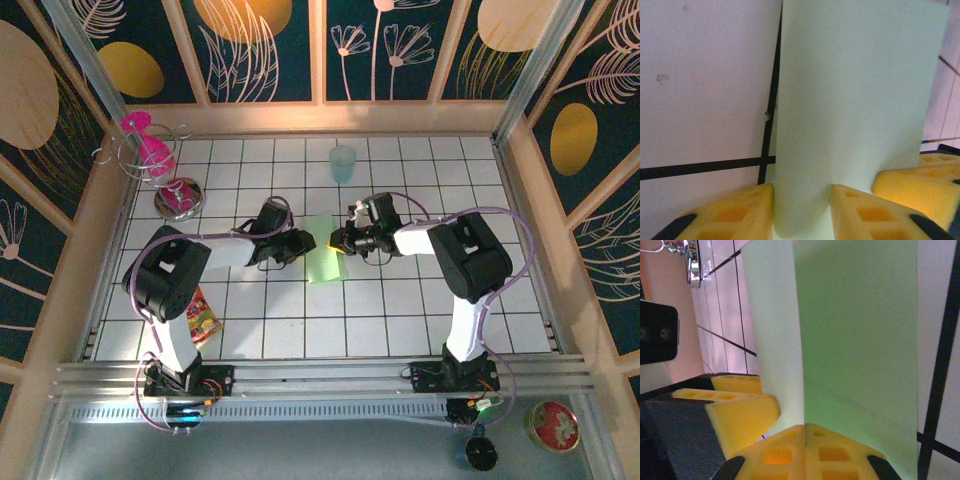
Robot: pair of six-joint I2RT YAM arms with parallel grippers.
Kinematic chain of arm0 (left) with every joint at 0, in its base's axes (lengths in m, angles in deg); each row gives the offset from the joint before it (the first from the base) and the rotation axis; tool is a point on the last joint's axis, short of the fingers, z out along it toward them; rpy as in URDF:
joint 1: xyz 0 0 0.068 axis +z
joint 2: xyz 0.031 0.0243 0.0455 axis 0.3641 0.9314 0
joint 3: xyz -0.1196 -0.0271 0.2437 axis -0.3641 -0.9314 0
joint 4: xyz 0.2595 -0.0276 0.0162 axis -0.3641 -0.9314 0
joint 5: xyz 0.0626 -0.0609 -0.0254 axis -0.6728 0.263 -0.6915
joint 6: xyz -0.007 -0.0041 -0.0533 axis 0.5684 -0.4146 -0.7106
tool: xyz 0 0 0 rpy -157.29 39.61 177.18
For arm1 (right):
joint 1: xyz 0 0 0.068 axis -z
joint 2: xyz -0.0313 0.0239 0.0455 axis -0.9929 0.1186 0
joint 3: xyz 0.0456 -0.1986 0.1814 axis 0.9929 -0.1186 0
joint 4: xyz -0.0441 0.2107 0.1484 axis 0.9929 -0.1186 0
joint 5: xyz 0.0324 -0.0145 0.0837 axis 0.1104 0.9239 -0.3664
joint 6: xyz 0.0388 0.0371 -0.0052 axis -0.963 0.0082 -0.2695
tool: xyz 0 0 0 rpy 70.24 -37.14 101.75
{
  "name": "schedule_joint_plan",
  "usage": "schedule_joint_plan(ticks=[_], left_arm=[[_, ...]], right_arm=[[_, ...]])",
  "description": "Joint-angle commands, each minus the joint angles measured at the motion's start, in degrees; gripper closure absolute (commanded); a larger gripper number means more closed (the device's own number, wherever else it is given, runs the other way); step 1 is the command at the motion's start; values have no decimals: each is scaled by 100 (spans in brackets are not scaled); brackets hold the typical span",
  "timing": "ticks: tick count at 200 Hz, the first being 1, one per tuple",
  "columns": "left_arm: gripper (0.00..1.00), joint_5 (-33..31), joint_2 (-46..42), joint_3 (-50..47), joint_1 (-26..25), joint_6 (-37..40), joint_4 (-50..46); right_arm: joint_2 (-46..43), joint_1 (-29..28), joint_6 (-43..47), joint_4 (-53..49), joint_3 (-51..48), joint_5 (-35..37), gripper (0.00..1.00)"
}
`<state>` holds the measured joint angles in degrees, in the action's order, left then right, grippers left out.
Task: Fold a paper plane with a square sheet of paper (pick it up from the middle)
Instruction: First fold in half a square sheet of paper at the center of the table.
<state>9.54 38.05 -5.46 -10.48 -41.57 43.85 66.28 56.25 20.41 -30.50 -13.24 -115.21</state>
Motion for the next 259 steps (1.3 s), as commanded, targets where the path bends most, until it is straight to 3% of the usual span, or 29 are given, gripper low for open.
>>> schedule_joint_plan(ticks=[1, 22, 60, 70, 151, 259], left_arm=[[70, -193, 158, 195, -63, -29, -442], [73, -489, 305, 249, -105, 88, -699], [73, -867, 487, 36, -130, -49, -757], [72, -929, 517, 64, -132, -53, -830], [68, -1480, 1252, 584, -314, 219, -1891], [62, -1537, 1689, 817, -367, 528, -2146]], right_arm=[[87, 44, 162, 72, 151, -85, 100], [21, 78, 191, -125, 219, -23, 97], [-437, 360, 425, -862, 305, 486, 69], [-525, 452, 553, -1071, 321, 653, 66], [-600, 730, 852, -1270, 235, 791, 68], [-466, 594, 1001, -1055, 248, 293, 68]])
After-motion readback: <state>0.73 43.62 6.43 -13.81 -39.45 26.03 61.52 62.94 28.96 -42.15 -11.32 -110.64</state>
